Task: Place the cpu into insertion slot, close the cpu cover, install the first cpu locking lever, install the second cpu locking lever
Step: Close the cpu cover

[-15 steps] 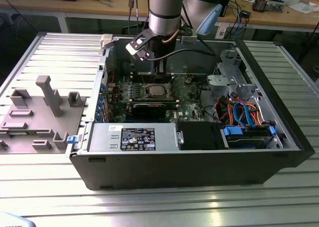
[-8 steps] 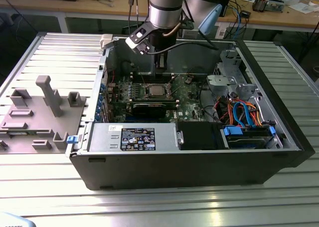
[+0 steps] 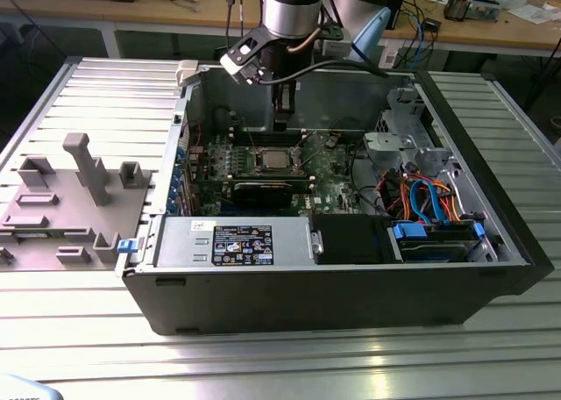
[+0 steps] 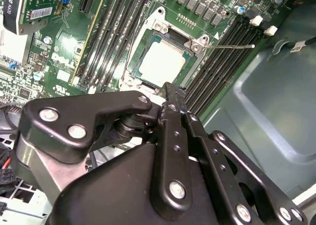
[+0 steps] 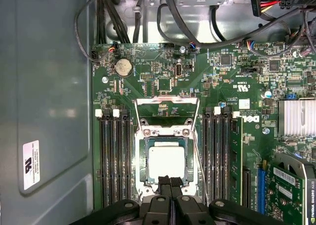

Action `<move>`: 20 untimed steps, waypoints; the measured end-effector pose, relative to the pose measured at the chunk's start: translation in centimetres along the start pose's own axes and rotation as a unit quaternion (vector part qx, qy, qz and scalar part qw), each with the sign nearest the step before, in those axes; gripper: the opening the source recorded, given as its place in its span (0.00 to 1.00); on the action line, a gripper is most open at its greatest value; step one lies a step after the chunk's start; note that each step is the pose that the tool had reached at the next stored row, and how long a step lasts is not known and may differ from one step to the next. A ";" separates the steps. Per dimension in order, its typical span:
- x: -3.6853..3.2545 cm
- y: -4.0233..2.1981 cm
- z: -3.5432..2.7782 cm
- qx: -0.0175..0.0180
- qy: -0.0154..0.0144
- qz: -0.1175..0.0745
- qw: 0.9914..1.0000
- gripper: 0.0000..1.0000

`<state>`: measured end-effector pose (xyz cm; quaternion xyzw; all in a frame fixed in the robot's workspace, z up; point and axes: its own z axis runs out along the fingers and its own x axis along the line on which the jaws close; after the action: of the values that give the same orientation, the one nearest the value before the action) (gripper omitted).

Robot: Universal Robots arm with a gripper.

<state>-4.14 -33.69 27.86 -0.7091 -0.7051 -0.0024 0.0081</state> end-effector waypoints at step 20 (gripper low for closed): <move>-0.04 1.72 -0.01 0.000 0.000 0.000 1.000 0.11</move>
<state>-2.42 -33.74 27.86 -0.7091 -0.7050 -0.0023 0.0081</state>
